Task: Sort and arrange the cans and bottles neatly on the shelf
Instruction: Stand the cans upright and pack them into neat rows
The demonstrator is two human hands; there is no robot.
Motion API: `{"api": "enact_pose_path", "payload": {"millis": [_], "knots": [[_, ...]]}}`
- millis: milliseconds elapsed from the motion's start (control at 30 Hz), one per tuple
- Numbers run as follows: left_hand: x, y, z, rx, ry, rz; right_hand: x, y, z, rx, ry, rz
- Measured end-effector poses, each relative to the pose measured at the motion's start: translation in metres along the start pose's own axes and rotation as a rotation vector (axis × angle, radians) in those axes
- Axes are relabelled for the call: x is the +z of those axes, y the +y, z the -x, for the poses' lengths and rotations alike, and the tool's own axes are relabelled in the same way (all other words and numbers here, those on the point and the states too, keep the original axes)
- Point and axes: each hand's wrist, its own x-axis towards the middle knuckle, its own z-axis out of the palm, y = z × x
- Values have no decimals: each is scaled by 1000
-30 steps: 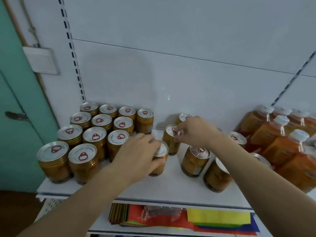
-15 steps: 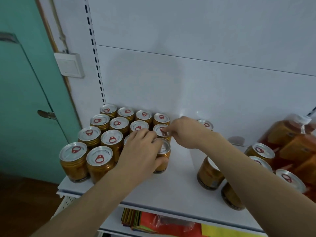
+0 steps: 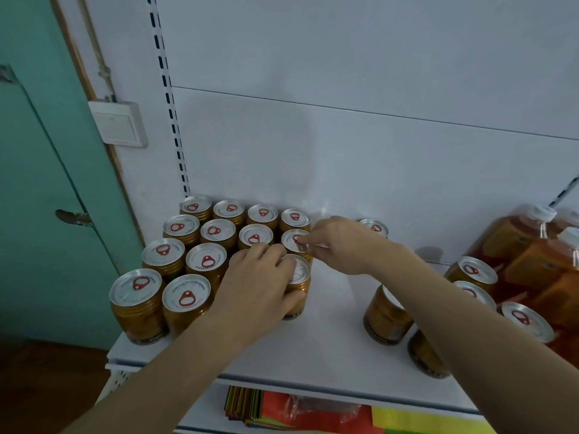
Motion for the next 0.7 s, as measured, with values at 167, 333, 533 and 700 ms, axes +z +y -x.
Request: {"api": "enact_pose_path", "payload": {"millis": [167, 333, 533, 700], "knots": [[-1, -6, -1, 35, -23, 20, 4, -8, -1, 32, 51, -43], [-1, -9, 0, 53, -15, 30, 6, -13, -3, 66, 50, -46], [-1, -5, -1, 54, 12, 26, 4, -11, 22, 96, 70, -77], [-3, 29, -11, 177, 65, 118, -12, 14, 77, 236, 84, -16]]}}
